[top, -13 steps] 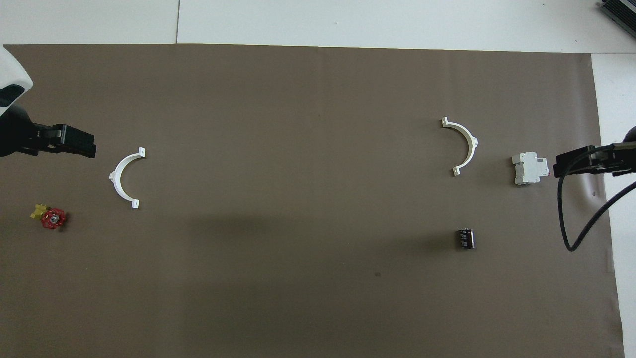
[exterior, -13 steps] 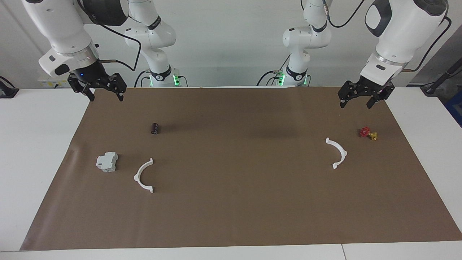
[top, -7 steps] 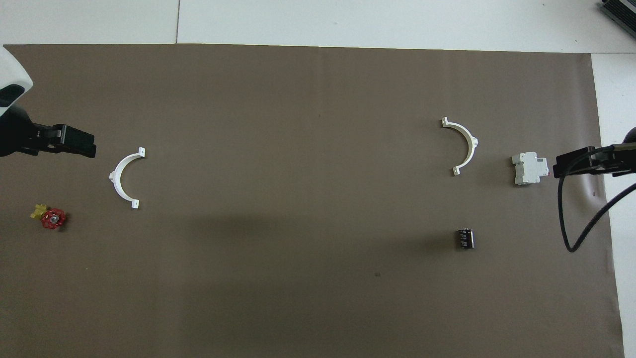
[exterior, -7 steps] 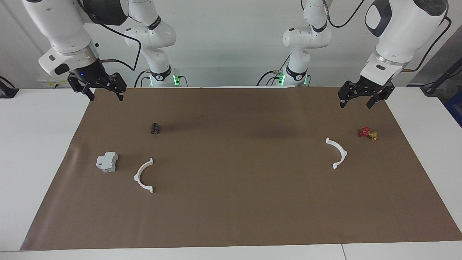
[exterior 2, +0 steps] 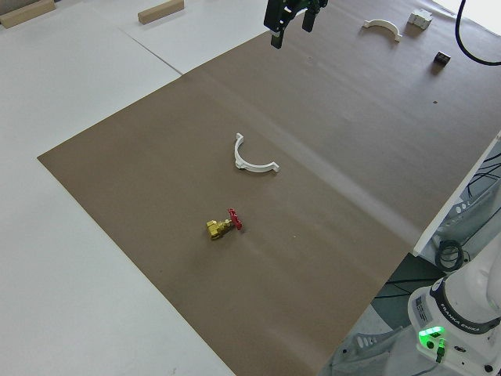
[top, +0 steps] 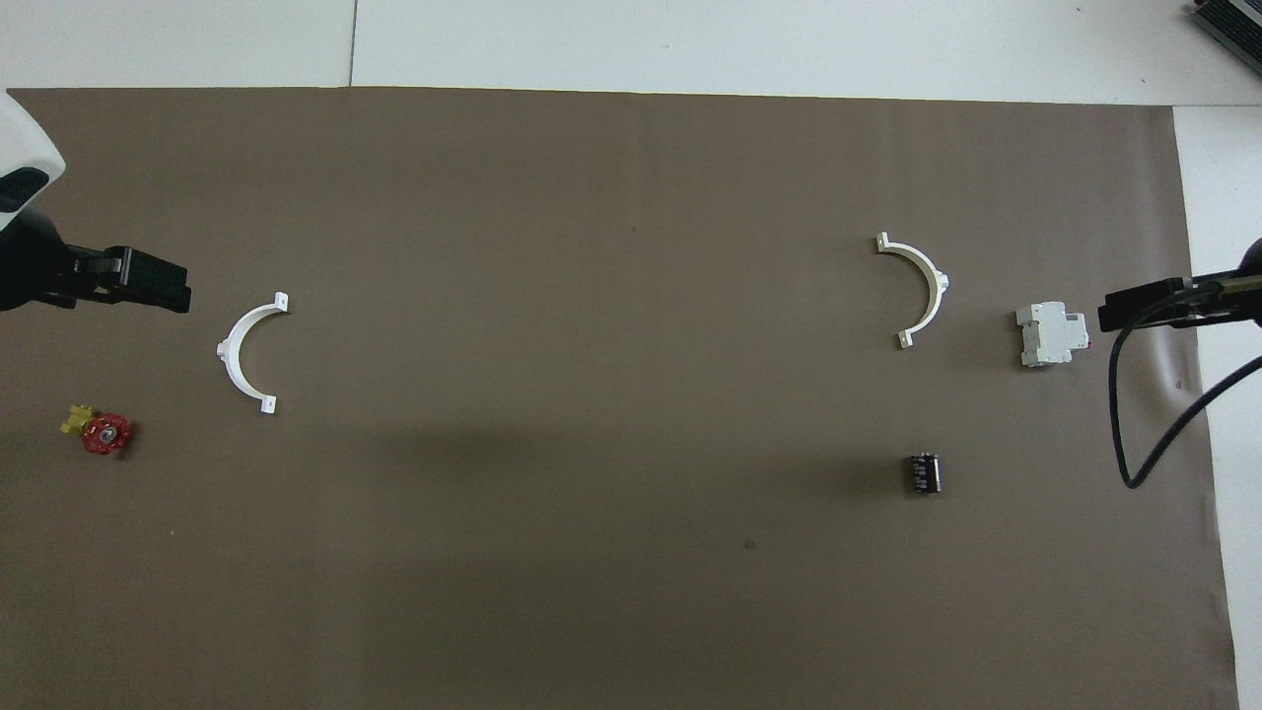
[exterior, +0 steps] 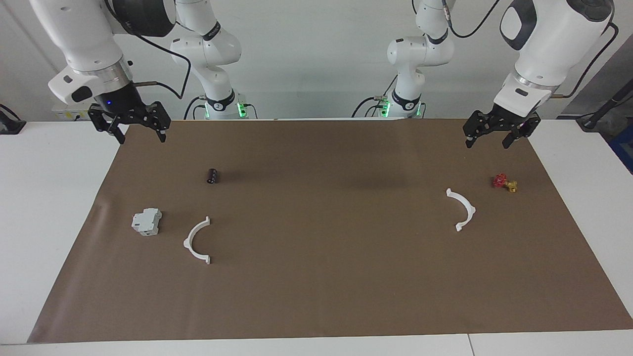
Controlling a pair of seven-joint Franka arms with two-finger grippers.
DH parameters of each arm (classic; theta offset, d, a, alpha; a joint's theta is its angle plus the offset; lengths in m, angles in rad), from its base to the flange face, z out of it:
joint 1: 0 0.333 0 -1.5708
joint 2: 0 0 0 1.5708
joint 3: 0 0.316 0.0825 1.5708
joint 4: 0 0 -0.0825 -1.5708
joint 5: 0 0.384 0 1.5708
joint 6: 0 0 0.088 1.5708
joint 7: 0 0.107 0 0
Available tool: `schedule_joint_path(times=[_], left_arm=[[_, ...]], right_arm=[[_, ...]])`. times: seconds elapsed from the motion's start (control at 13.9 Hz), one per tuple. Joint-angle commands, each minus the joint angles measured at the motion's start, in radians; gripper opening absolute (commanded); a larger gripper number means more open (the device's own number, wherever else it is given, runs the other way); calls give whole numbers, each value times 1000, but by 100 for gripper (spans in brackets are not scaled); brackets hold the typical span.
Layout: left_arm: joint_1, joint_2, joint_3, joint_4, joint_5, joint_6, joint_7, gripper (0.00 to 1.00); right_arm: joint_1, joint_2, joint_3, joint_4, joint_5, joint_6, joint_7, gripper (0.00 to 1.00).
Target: Assemble drain pipe with both arms
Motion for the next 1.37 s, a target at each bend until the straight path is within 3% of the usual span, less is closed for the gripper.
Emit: schedule_joint_path(times=[0.0, 0.58, 1.01, 1.08, 1.29], left_arm=[[-1, -29, 1, -33, -5, 19, -6, 100], [2, -29, 1, -36, -5, 19, -8, 100], [2, -29, 2, -36, -5, 19, -8, 100], [2, -29, 2, -36, -5, 19, -8, 100], [2, -29, 2, -36, -5, 19, -8, 100]], right_arm=[[-9, 40, 5, -111, 36, 163, -46, 100], [-6, 378, 7, -113, 145, 548, -422, 100], [-12, 494, 8, -108, 226, 650, -468, 98], [-12, 498, 8, -111, 228, 657, -470, 95], [-23, 507, 8, -122, 229, 653, -568, 72]])
